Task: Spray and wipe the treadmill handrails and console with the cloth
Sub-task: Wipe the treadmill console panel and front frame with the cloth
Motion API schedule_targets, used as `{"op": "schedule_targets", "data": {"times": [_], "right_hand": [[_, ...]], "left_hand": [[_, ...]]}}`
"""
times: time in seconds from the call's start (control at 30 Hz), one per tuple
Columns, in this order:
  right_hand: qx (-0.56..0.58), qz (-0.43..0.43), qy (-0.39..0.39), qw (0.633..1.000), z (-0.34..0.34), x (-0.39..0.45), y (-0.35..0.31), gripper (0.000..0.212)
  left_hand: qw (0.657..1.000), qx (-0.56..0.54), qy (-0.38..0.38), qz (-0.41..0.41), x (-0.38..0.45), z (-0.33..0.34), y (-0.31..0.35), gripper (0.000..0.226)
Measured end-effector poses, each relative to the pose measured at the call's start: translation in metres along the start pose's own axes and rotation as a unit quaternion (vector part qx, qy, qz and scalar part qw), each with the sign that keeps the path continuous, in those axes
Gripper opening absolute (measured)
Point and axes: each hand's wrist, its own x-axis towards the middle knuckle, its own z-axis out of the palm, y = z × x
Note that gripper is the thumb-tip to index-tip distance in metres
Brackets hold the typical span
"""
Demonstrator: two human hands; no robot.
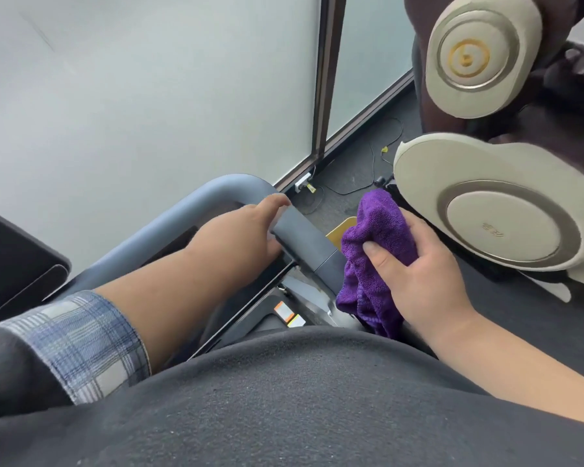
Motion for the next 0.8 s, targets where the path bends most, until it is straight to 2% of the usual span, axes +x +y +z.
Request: {"op": "schedule_targets", "data": {"times": [0.17, 0.3, 0.53, 0.8], "right_hand": [[-0.004, -0.030, -0.061, 0.998, 0.020, 0.014, -0.014, 0.045], [-0.013, -0.052, -0.109, 0.993, 0.037, 0.022, -0.026, 0.047], [-0.028, -0.068, -0.130, 0.989, 0.051, 0.026, -0.034, 0.049], [-0.039, -0.065, -0.142, 0.987, 0.059, 0.026, -0.036, 0.050]], "left_hand": [[0.995, -0.013, -0.010, -0.101, -0.001, -0.019, -0.036, 0.056], [0.988, -0.052, -0.028, -0.143, 0.001, -0.026, -0.043, 0.062], [0.975, -0.084, -0.011, -0.207, -0.014, -0.038, -0.064, 0.064], [0.953, -0.098, 0.003, -0.288, -0.061, -0.035, -0.086, 0.050]]}}
